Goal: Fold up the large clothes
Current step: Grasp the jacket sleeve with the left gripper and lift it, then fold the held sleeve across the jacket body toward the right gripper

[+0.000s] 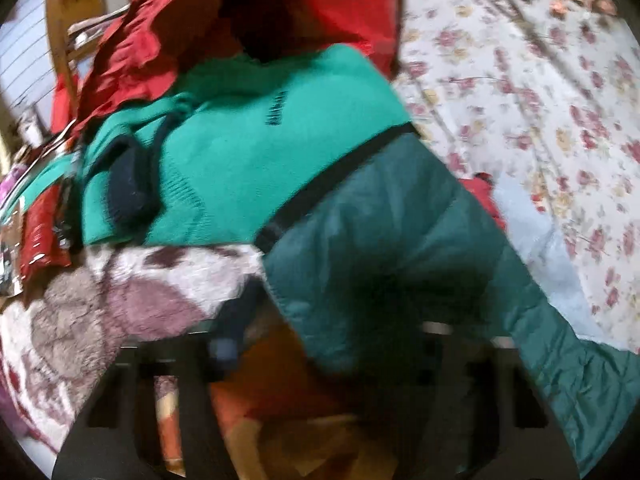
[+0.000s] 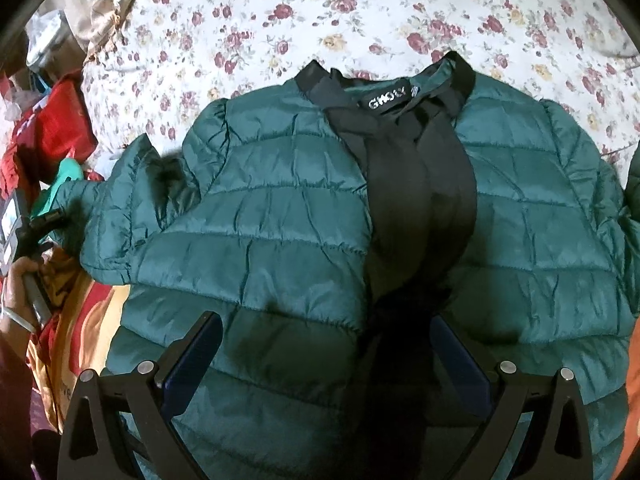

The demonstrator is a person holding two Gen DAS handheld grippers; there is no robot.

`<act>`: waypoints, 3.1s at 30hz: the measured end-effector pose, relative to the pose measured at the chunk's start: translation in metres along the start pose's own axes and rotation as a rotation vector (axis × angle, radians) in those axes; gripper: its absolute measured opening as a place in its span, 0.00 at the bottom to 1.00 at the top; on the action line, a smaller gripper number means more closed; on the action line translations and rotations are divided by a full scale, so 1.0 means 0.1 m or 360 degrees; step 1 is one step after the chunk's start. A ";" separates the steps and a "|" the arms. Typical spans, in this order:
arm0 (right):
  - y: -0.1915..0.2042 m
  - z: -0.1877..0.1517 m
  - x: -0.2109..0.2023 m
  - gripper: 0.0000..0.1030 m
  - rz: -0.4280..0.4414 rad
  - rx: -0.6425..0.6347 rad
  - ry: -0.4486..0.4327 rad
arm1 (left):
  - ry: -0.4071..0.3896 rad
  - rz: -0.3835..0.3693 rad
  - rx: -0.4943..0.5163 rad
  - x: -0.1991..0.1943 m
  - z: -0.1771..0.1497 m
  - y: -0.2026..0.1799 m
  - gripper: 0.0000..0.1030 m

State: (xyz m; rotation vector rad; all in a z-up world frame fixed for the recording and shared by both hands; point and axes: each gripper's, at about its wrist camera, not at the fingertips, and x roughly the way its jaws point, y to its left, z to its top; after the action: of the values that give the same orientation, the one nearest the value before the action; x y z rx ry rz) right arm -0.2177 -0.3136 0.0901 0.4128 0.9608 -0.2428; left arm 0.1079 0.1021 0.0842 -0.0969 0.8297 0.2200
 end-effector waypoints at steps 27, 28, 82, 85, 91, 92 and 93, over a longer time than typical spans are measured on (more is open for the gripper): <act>-0.42 -0.12 -0.27 1.00 -0.0042 0.0067 -0.0020 | -0.0024 -0.0736 0.0693 -2.33 -1.55 -1.68 0.07; -0.46 -0.12 -0.28 1.00 -0.0052 0.0071 -0.0020 | -0.0011 -0.0754 0.0713 -2.37 -1.64 -1.78 0.07; 0.62 0.47 0.42 0.12 0.0284 -0.0272 -0.0100 | 0.0087 -0.0773 0.0587 -2.12 -1.81 -1.48 0.68; 0.46 0.49 0.19 0.11 0.0219 -0.0295 -0.0181 | 0.0082 -0.0823 0.0552 -2.19 -1.79 -1.43 0.68; -0.13 0.51 -0.03 0.04 -0.0135 -0.0323 -0.0216 | -0.0048 -0.0866 0.0558 -2.39 -1.82 -1.44 0.68; -0.23 0.51 -0.04 0.04 -0.0180 -0.0322 -0.0213 | -0.0052 -0.0848 0.0575 -2.38 -1.85 -1.46 0.68; -0.37 0.51 -0.07 0.04 -0.0238 -0.0319 -0.0210 | -0.0044 -0.0837 0.0589 -2.37 -1.87 -1.49 0.68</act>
State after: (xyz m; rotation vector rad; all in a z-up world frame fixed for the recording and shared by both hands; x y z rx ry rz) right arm -0.1976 -0.3687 0.1126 0.1391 0.8773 -0.3028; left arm -0.1471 -0.1117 0.1335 0.0374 0.7779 -0.4256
